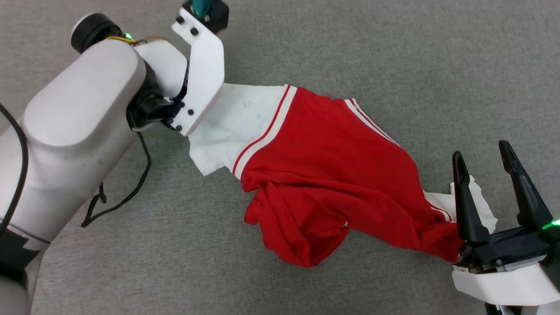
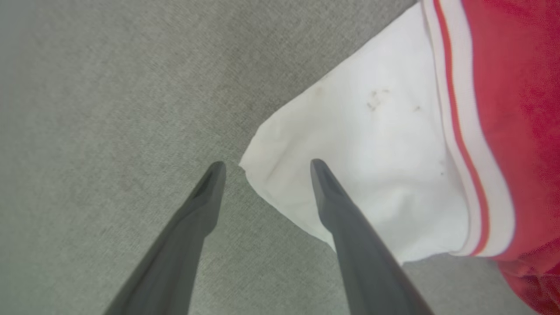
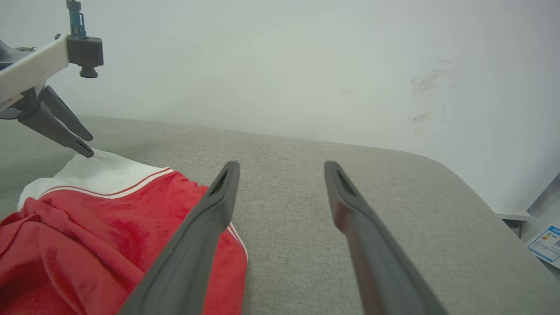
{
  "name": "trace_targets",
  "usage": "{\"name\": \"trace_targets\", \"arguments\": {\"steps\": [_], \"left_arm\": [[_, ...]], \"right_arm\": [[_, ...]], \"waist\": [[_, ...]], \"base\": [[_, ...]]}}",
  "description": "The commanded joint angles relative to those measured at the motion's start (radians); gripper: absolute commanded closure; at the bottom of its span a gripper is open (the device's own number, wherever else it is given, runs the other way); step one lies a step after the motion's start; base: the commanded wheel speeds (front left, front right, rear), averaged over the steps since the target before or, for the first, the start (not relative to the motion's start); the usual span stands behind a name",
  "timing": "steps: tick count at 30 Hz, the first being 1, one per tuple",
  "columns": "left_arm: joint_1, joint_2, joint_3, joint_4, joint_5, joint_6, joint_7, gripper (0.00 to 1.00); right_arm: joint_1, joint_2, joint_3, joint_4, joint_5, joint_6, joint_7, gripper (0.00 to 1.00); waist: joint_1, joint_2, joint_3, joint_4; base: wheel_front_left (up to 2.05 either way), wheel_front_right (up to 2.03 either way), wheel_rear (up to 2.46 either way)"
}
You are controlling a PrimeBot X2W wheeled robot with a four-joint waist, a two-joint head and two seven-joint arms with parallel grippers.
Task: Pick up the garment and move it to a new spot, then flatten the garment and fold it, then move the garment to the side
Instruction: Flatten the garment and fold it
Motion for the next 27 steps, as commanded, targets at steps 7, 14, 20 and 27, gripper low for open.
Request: {"name": "trace_targets", "arguments": {"steps": [7,14,20,27], "left_arm": [[-0.009,0.031,-0.181,0.025,-0.066,0.0,0.07,0.0],[-0.042,0.069,-0.248,0.023,-0.095,0.002,-0.03,1.0],[-0.061,0.123,-0.25,0.059,-0.127,0.002,-0.149,1.0],[0.036,0.224,-0.254,0.167,-0.171,0.002,-0.206,1.0]], "right_arm": [[-0.038,0.008,0.018,0.02,-0.01,-0.001,-0.013,0.0],[-0.046,0.0,0.002,0.037,-0.017,-0.001,-0.017,0.0],[-0.01,-0.011,-0.019,0.045,-0.021,-0.001,-0.014,0.0],[0.016,-0.026,-0.026,0.046,-0.015,-0.001,0.007,0.0]], "waist": [[-0.0001,0.0,0.05,-0.031],[-0.0001,0.0,0.024,0.002],[-0.0001,0.0,-0.052,0.074],[-0.0001,0.0,-0.109,0.127]], "base": [[0.0,0.0,0.0],[0.0,0.0,0.0],[0.0,0.0,0.0],[0.0,0.0,0.0]]}}
